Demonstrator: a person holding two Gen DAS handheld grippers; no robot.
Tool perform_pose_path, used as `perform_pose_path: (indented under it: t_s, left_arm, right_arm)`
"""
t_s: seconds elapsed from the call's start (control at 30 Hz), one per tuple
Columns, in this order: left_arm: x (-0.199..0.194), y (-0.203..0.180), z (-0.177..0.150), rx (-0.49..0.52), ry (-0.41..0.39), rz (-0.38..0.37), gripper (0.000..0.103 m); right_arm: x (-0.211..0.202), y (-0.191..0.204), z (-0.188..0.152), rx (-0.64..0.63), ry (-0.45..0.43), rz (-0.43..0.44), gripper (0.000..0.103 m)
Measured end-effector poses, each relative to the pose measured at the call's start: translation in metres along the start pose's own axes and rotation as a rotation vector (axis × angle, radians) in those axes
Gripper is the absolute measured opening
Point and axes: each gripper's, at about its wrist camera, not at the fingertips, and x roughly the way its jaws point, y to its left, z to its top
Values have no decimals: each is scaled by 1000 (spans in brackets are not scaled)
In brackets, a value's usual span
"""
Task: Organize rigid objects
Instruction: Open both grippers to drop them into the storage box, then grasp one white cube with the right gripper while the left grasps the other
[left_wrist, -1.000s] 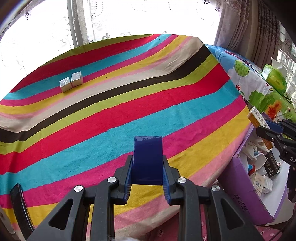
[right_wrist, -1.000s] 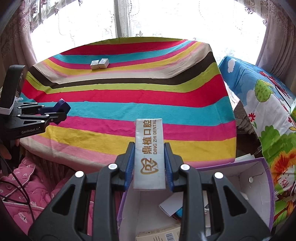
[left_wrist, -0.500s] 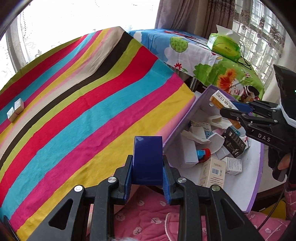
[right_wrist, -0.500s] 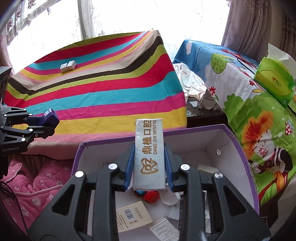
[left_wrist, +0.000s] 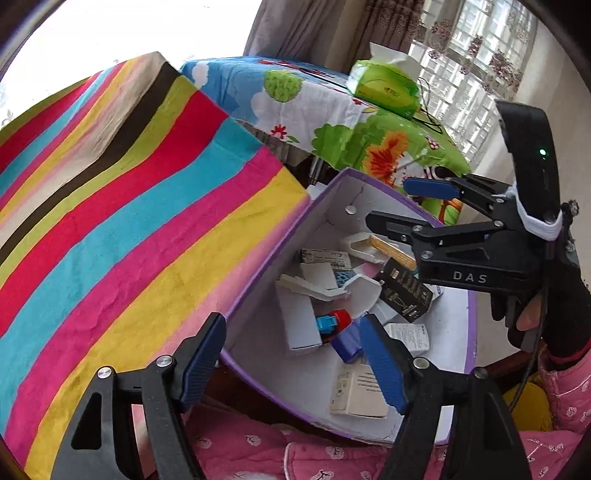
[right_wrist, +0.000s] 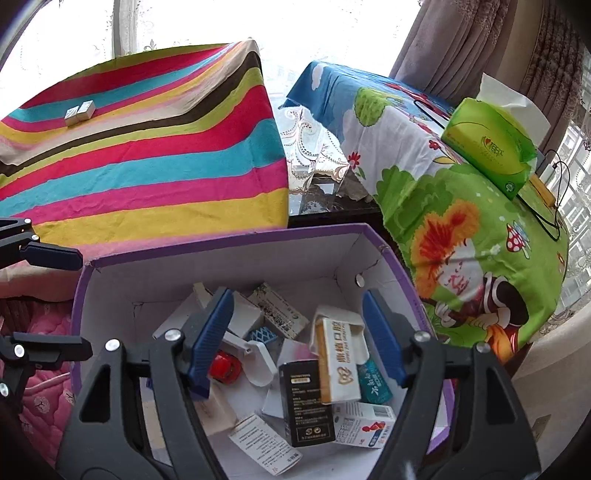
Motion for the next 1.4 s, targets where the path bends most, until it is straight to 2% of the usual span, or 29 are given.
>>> perform_pose_path:
  t_s: [0.07,0.2,0.27,0.37,0.47,0.57,0.7,0.8,0.97,1.17,1.27,1.3,1.33,1.4]
  left_arm:
    - [-10,38,-3,-75,-37,90,75]
    - [-38,127,-15,-232,-122,298,76]
    - [-52,173,-23,-315,-151,382,80]
    - [-72,240,-34,-437,-176,504,80]
    - [-87,305,-39,-566,-174,575,81]
    - [-97,361,-45,-679,-173,597,81]
    - [-103,415,-47,-737,-138,606,81]
    - [-102,445,-39,-691,-81,606,81]
    - [-100,479,-25,-534,-2,506,81]
    - [-99,504,-8,-330,45,486,81]
    - [-88,506,6,-210,76,495,81]
    - [-84,505,11,-169,85,494,81]
    - [-80,504,16,-128,93,493,81]
    - [-71,503,26,-47,108,511,81]
  right_arm:
    - [4,26,20,-44,-24,39,75]
    - [25,97,62,-136,-63,173,76]
    - [42,136,85,-179,-63,257,76]
    - [72,201,122,-258,-77,359,77]
    - [104,269,161,-340,-80,441,78]
    - [138,328,198,-424,-65,561,78]
    - [177,392,238,-569,-64,591,78]
    - [201,425,268,-636,-71,574,78]
    - [231,470,311,-756,-124,591,83]
    - [250,510,342,-913,-198,607,85]
    - [256,518,350,-961,-211,647,85]
    - [256,516,350,-970,-216,677,66]
    - [258,512,349,-968,-204,699,57]
    - [259,499,347,-924,-189,698,56]
